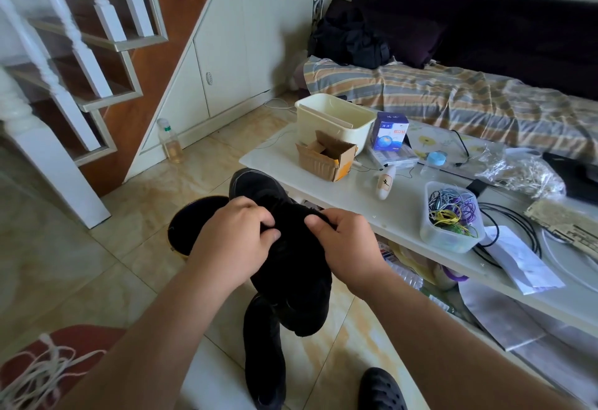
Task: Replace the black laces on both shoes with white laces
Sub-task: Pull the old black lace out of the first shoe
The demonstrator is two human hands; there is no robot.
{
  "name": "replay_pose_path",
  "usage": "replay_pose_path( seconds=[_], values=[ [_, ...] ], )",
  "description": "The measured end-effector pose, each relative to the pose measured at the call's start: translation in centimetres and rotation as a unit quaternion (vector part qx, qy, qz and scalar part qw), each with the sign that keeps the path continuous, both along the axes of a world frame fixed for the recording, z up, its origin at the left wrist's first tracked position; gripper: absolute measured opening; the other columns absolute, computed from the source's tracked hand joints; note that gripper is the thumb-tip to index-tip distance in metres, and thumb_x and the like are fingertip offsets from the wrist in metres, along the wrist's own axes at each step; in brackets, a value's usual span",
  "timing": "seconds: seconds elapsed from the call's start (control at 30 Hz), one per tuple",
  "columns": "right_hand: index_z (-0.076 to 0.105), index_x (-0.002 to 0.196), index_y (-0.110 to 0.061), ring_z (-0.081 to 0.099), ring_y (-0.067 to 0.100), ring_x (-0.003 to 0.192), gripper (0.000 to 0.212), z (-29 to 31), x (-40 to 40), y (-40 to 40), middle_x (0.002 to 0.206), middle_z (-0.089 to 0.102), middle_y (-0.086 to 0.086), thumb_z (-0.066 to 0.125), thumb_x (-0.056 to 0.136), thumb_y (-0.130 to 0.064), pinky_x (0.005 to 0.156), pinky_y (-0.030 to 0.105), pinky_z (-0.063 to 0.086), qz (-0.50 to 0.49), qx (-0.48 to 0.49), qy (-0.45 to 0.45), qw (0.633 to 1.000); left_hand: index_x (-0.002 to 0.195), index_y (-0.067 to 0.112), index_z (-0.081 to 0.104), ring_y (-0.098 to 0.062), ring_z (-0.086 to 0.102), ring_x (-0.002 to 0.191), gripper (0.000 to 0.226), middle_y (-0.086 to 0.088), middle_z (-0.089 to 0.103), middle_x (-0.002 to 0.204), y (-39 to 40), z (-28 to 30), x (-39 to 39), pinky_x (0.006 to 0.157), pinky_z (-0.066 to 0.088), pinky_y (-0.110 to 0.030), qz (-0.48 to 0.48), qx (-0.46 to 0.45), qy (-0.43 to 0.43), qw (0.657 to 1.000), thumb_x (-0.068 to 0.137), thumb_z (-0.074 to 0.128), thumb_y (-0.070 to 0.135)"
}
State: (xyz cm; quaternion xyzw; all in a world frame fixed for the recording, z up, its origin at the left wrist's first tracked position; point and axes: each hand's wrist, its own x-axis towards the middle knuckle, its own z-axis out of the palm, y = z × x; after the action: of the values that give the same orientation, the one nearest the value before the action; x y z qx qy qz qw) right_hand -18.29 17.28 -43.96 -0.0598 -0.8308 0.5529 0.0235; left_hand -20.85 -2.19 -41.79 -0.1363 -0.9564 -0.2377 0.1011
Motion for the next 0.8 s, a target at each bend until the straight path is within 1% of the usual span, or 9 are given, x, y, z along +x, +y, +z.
replay_pose_path(
  seconds=[0.17,0.3,0.33,0.4,0.43,0.47,0.6,0.67,0.8],
  values=[
    [0.074,0.094,-0.008,0.065,0.027,0.077,0.033,0.0,-0.3,0.4,0.082,0.069,0.022,0.057,0.107,-0.033,0.071,0.044,0.051,0.0,-0.152,-0.027,0.988,0.098,0.025,0.074,-0.009,0.054,0.097,0.012,0.01,0.057,0.111,-0.3,1.0,-0.1,0.084,0.037,-0.023,0.017,0.003,0.001,1.0,0.098,0.069,0.037],
    [0.077,0.097,-0.01,0.076,0.021,0.082,0.028,0.5,-0.3,0.9,0.085,0.078,0.009,0.055,0.108,-0.024,0.078,0.039,0.061,-0.012,-0.178,-0.038,0.983,0.094,0.015,0.069,-0.01,0.056,0.089,0.026,0.005,0.058,0.105,-0.4,0.9,-0.2,0.081,0.038,-0.027,0.02,0.139,-0.091,0.986,0.105,0.056,0.034],
    [0.078,0.095,-0.01,0.076,0.022,0.079,0.029,0.5,-0.4,1.2,0.083,0.078,0.01,0.056,0.108,-0.025,0.076,0.039,0.061,-0.024,-0.175,-0.041,0.983,0.093,0.014,0.07,-0.011,0.059,0.089,0.028,0.003,0.063,0.103,-0.5,0.8,-0.3,0.083,0.041,-0.029,0.009,0.27,-0.16,0.949,0.104,0.056,0.035],
    [0.078,0.094,-0.01,0.075,0.025,0.078,0.03,0.6,-0.5,1.5,0.084,0.078,0.013,0.058,0.107,-0.027,0.074,0.039,0.061,-0.035,-0.175,-0.047,0.983,0.082,0.017,0.067,-0.013,0.059,0.088,0.03,0.003,0.068,0.093,-0.4,1.1,-0.3,0.089,0.04,-0.034,-0.018,0.543,-0.249,0.802,0.101,0.056,0.039],
    [0.078,0.093,-0.011,0.074,0.026,0.078,0.029,0.6,-0.6,1.5,0.085,0.078,0.014,0.058,0.107,-0.028,0.073,0.04,0.061,-0.038,-0.164,-0.045,0.985,0.074,0.018,0.059,-0.014,0.055,0.082,0.035,0.002,0.064,0.086,-0.4,1.3,-0.2,0.088,0.037,-0.036,-0.024,0.625,-0.263,0.735,0.101,0.054,0.039],
    [0.078,0.093,-0.014,0.074,0.026,0.08,0.028,0.6,-0.7,1.4,0.084,0.078,0.012,0.059,0.106,-0.03,0.072,0.041,0.061,-0.042,-0.138,-0.037,0.989,0.067,0.018,0.051,-0.016,0.049,0.075,0.041,0.0,0.057,0.078,-0.2,1.7,-0.1,0.083,0.034,-0.037,-0.022,0.646,-0.269,0.714,0.101,0.051,0.04],
    [0.073,0.087,-0.021,0.069,0.021,0.079,0.027,0.6,-0.6,0.5,0.078,0.073,0.001,0.061,0.103,-0.04,0.074,0.042,0.057,-0.057,0.037,0.019,0.997,0.074,0.012,0.053,-0.02,0.047,0.059,0.055,0.0,0.047,0.057,0.2,2.2,0.3,0.065,0.037,-0.039,0.021,0.235,-0.209,0.949,0.094,0.046,0.063],
    [0.071,0.086,-0.018,0.066,0.022,0.08,0.029,0.5,-0.5,0.5,0.079,0.07,0.003,0.061,0.102,-0.04,0.074,0.044,0.055,-0.062,0.073,0.038,0.995,0.08,0.026,0.062,-0.012,0.058,0.06,0.045,0.006,0.059,0.058,0.0,1.5,0.6,0.057,0.038,-0.034,0.005,0.049,-0.144,0.988,0.092,0.052,0.068],
    [0.073,0.09,-0.022,0.065,0.016,0.08,0.025,0.6,-0.4,0.9,0.08,0.07,-0.003,0.061,0.102,-0.04,0.073,0.041,0.055,-0.065,0.091,0.043,0.993,0.088,0.035,0.064,-0.005,0.056,0.06,0.023,0.011,0.056,0.06,0.3,0.1,0.5,0.054,0.034,-0.03,-0.037,-0.036,-0.044,0.998,0.098,0.059,0.055]
  ],
)
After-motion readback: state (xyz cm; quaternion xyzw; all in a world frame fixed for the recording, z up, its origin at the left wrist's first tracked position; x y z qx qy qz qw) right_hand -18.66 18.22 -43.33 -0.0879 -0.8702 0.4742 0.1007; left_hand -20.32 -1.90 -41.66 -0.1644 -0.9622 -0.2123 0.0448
